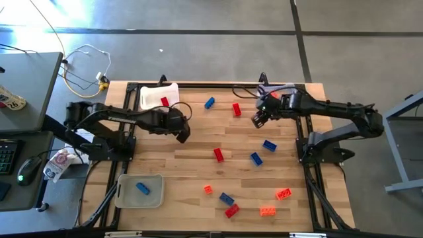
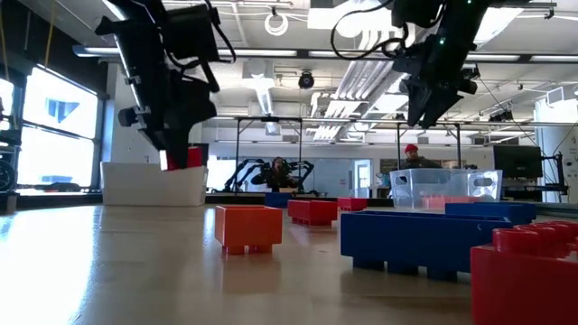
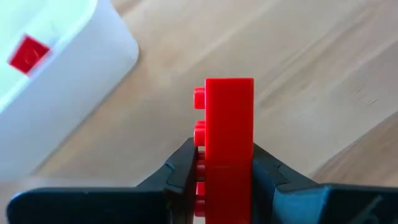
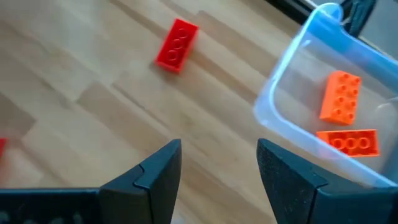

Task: Sort & place blocks by color
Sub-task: Put the red game piece into the white bin, then put the blue game piece into the gray bin

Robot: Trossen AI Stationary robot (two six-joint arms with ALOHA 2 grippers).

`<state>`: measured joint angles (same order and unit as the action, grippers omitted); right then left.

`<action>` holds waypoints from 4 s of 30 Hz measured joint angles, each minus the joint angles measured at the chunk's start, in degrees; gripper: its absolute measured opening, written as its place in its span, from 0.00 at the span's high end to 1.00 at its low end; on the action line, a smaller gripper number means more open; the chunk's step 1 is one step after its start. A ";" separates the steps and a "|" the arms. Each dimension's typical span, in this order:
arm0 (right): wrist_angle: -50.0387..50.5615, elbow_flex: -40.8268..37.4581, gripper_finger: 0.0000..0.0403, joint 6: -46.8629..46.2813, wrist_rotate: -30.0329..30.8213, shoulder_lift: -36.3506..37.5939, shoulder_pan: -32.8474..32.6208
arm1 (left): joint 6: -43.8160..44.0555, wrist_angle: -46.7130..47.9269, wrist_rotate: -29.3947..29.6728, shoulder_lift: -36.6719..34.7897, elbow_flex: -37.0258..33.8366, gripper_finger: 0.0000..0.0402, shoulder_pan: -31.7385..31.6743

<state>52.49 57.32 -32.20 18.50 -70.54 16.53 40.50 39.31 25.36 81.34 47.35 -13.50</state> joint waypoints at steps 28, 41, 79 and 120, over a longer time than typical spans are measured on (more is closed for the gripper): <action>0.30 0.00 0.52 -12.00 0.40 0.15 -14.31 | -18.97 -3.30 5.83 -12.94 0.11 0.82 -23.32; 0.48 -0.02 0.52 -18.40 -0.09 0.15 -23.26 | -20.35 -3.73 0.96 -5.87 0.11 0.82 -30.59; -0.02 -0.07 0.52 -37.99 -2.75 -7.65 -42.57 | -24.19 -3.50 -13.48 -0.86 6.31 0.55 -34.15; -0.30 -0.07 0.52 -23.82 -20.55 -26.69 -26.23 | -28.08 -2.23 -29.26 -10.58 11.06 0.55 3.66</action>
<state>52.19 57.25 -56.02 -2.05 -97.23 -9.70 12.43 37.08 -3.89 70.76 58.41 -9.84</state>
